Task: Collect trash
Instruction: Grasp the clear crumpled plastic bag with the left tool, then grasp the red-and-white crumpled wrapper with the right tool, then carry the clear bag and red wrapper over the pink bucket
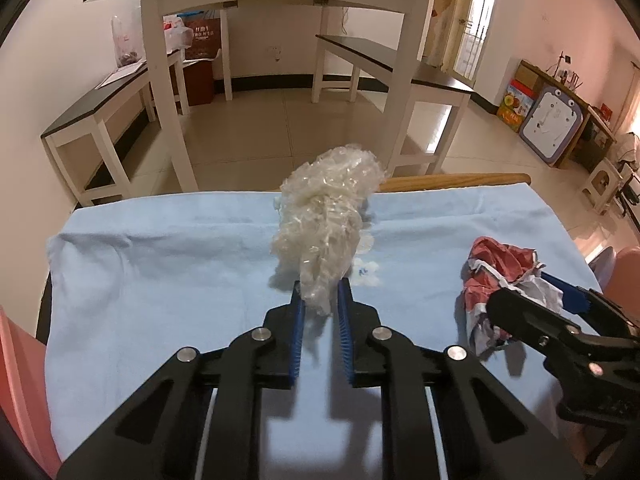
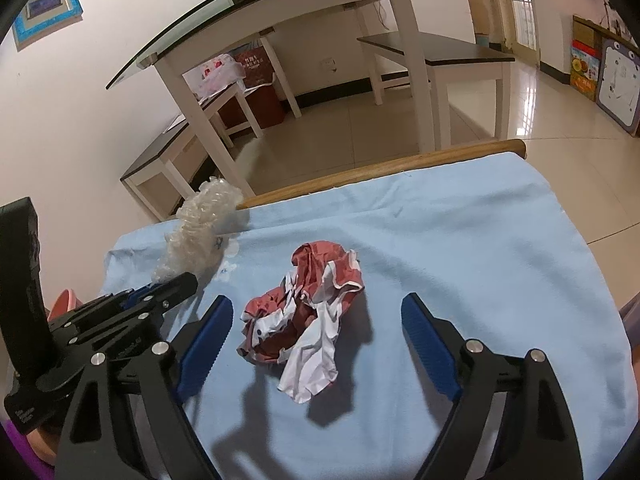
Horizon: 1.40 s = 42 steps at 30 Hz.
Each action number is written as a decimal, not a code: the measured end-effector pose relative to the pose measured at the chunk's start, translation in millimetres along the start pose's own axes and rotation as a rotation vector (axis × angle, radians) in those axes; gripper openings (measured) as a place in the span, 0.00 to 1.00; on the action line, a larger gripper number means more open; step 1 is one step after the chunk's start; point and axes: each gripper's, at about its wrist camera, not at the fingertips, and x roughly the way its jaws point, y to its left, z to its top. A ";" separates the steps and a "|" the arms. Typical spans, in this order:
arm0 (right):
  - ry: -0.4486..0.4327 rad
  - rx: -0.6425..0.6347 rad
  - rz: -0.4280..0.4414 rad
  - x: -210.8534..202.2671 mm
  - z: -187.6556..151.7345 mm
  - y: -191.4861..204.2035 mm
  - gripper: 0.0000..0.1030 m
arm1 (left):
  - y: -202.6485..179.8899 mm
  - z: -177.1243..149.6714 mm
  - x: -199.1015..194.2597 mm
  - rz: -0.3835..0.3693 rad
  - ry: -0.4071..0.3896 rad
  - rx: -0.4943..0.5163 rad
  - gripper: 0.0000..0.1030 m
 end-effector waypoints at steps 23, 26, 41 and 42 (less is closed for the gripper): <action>0.022 -0.003 0.028 0.7 -4.7 -2.7 0.71 | 0.4 -29.7 -57.1 -0.012 -0.047 -0.058 0.13; 0.026 0.001 0.023 1.5 -4.5 -2.7 0.68 | -2.1 -33.3 -66.0 -0.007 -0.061 -0.055 0.13; 0.026 -0.033 0.047 -3.8 -9.8 4.4 0.38 | 1.5 -48.6 -100.1 0.038 -0.107 -0.086 0.13; 0.027 -0.047 0.048 -6.7 -11.9 8.2 0.38 | 2.9 -50.2 -103.6 0.044 -0.111 -0.088 0.13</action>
